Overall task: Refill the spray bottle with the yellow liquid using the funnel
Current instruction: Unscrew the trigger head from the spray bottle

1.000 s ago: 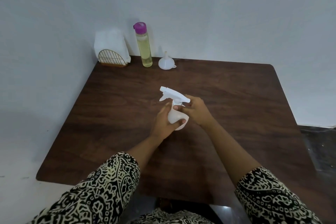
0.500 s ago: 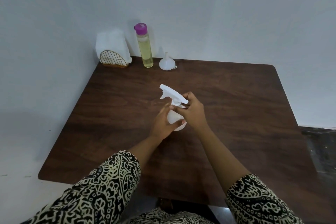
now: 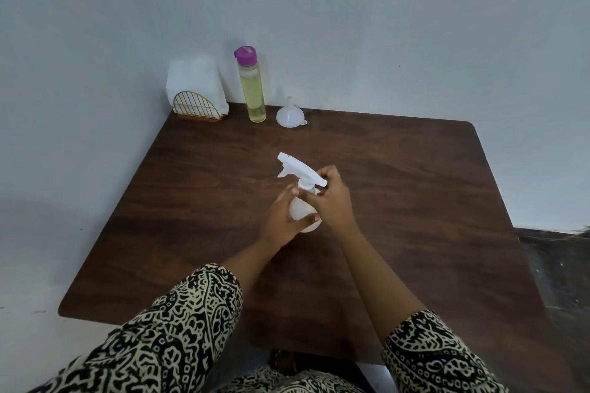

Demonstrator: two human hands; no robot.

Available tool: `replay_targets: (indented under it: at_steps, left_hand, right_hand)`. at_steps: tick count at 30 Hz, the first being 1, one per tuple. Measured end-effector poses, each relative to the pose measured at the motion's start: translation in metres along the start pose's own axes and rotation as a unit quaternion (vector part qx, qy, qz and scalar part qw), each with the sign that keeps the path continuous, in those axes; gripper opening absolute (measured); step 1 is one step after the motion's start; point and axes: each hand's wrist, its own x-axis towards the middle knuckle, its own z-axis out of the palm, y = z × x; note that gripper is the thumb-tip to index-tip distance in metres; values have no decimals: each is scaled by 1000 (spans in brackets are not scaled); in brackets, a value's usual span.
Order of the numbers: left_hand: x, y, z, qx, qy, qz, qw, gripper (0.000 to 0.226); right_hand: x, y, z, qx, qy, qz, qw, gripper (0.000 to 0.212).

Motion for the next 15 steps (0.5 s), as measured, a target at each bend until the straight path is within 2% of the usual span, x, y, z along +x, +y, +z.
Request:
replay_targets:
  at_steps: [3, 6, 8, 10, 12, 15]
  left_hand:
    - [0, 1, -2, -11, 1, 12, 1000, 62]
    - [-1, 2, -3, -23, -4, 5, 1000, 64]
    - [-1, 2, -3, -28, -10, -2, 1000, 63]
    - [-1, 2, -3, -29, -7, -4, 1000, 64]
    - [-1, 2, -3, -31, -4, -5, 1000, 67]
    - [0, 1, -2, -26, -8, -4, 1000, 60]
  right_hand:
    - [-3, 2, -1, 20, -15, -4, 1000, 30]
    - [-6, 5, -10, 56, -88, 0, 995, 23]
    - [-3, 7, -15, 36, -140, 5, 989, 28]
    - [-1, 7, -15, 12, -155, -6, 988, 49]
    - [-1, 5, -8, 15, -111, -16, 994, 65]
    - [-3, 2, 3, 10, -3, -7, 1000, 52]
